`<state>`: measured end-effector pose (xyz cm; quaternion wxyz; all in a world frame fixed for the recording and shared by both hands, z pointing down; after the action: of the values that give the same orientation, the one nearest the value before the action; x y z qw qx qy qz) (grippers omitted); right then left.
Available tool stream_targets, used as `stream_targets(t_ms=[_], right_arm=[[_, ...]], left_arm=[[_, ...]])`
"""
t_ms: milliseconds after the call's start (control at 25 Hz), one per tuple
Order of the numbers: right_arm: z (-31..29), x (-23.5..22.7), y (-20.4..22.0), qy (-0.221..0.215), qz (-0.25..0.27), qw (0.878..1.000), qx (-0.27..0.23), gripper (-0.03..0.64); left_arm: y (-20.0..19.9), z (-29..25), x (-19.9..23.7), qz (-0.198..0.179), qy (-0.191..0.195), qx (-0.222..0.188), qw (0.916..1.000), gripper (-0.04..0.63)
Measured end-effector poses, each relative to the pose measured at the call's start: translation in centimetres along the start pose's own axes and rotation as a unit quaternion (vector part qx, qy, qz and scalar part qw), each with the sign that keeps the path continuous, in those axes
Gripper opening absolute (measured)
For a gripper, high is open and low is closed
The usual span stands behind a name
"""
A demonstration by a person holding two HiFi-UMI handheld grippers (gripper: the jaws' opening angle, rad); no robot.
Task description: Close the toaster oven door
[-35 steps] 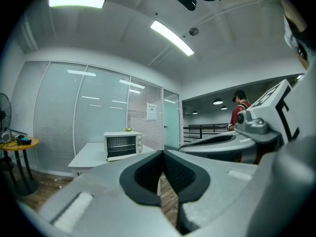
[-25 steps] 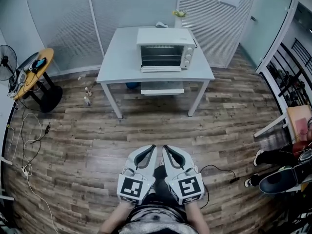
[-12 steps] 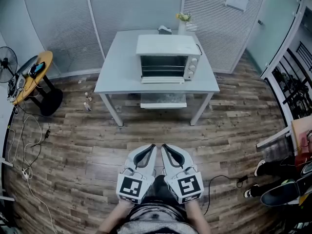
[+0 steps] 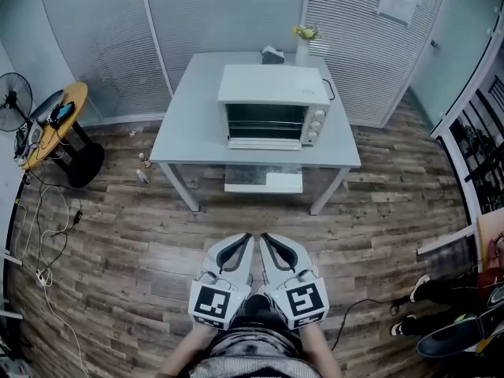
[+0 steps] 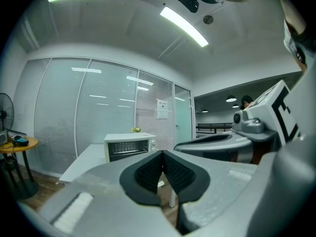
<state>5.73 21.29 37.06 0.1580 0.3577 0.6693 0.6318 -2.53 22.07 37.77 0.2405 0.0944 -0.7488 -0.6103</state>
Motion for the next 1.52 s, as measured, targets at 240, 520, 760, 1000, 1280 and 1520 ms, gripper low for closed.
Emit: stream_targets(t_ms=[240, 520, 760, 1000, 1280, 1520], right_arm=[[-1.8, -2.9, 0.8, -0.014, 0.003, 1.0, -0.003, 0.003], [-3.1, -5.2, 1.4, -0.025, 0.01, 1.0, -0.004, 0.003], [-4.2, -6.9, 1.9, -0.03, 0.003, 1.0, 0.006, 0.003], [-5.3, -8.3, 2.4, -0.014, -0.003, 1.0, 0.009, 0.003], [-7.6, -10.8, 2.7, 0.003, -0.01, 1.0, 0.012, 0.003], [-10.6, -13.1, 2.9, 0.019, -0.011, 1.0, 0.016, 0.003]], left_arm=[[-0.1, -3.2, 0.6, -0.002, -0.011, -0.003, 0.9999, 0.005], [-0.5, -5.6, 1.0, 0.0, -0.025, -0.004, 0.9997, 0.005], [-1.1, -7.6, 1.4, 0.011, -0.029, -0.003, 0.9995, 0.005], [-1.5, -9.5, 2.1, 0.02, -0.025, 0.007, 0.9994, 0.005], [-2.3, -13.2, 3.4, 0.013, 0.004, 0.009, 0.9999, 0.005], [-3.6, -16.4, 5.4, 0.015, 0.019, 0.006, 0.9997, 0.005]])
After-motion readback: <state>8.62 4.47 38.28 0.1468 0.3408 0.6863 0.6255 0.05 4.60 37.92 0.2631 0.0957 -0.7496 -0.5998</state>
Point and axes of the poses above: the fingertips, and each gripper's own axes: z backward along the fingers, x to its left, y out of its underside, the point moved 5 cm from there along z, backward along the fingers, and after that the axes turned 15 degrees about z, right-handed, at the moved point
